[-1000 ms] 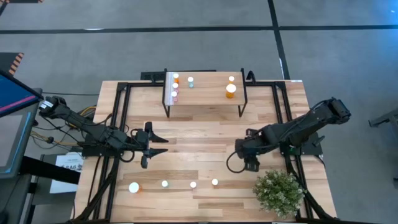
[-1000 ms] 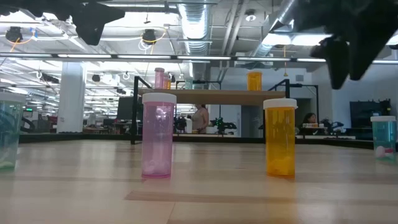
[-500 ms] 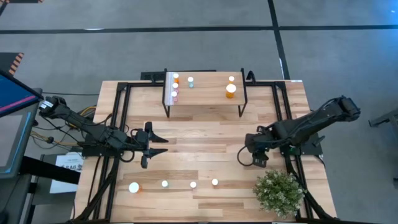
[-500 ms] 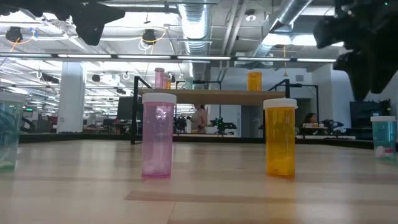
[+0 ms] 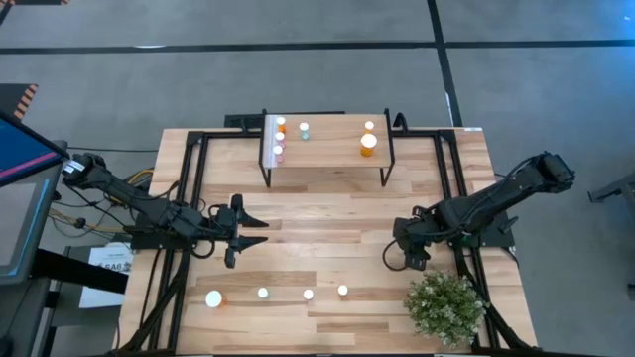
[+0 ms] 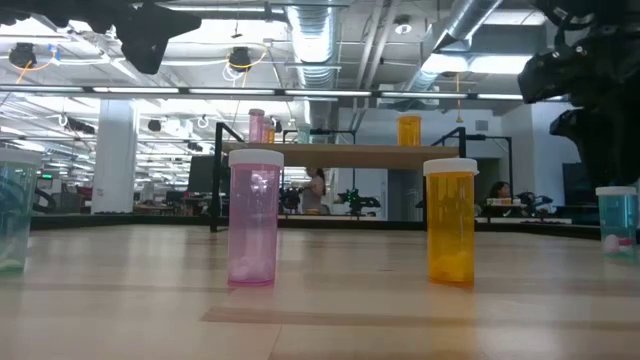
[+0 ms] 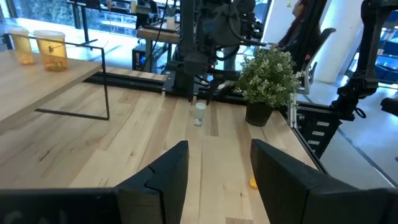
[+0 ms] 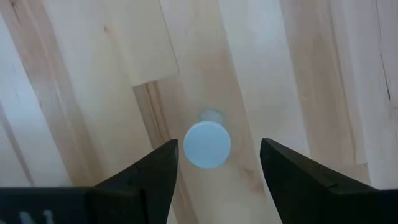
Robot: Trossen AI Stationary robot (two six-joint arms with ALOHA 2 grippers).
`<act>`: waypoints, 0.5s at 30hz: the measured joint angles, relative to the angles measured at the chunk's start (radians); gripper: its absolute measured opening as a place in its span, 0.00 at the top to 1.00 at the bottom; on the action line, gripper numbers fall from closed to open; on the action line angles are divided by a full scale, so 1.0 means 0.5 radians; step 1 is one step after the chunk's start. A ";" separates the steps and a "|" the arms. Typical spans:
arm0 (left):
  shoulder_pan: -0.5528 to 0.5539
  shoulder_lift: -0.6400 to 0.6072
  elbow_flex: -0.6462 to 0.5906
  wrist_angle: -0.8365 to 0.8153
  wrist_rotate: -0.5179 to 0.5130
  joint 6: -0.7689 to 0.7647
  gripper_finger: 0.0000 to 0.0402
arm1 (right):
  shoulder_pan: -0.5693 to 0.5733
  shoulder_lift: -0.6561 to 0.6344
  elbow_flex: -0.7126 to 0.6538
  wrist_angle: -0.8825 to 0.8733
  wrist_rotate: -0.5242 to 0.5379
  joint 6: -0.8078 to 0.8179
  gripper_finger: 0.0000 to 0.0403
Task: Pick and place medicine bottles onto shelf by color
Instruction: Put the top blue pill bottle on the shelf
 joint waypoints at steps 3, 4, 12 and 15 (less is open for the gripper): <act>-0.001 0.000 0.000 -0.002 0.000 0.000 0.60 | 0.000 0.001 -0.021 0.004 0.000 0.001 0.38; -0.001 0.000 0.000 -0.002 -0.001 0.000 0.60 | 0.000 0.001 -0.026 0.017 0.000 0.002 0.38; 0.000 0.000 0.000 -0.003 0.000 0.000 0.60 | -0.002 0.002 -0.075 0.096 0.000 0.016 0.38; -0.001 0.000 0.000 -0.003 -0.001 0.000 0.60 | -0.002 0.002 -0.075 0.099 0.000 0.016 0.38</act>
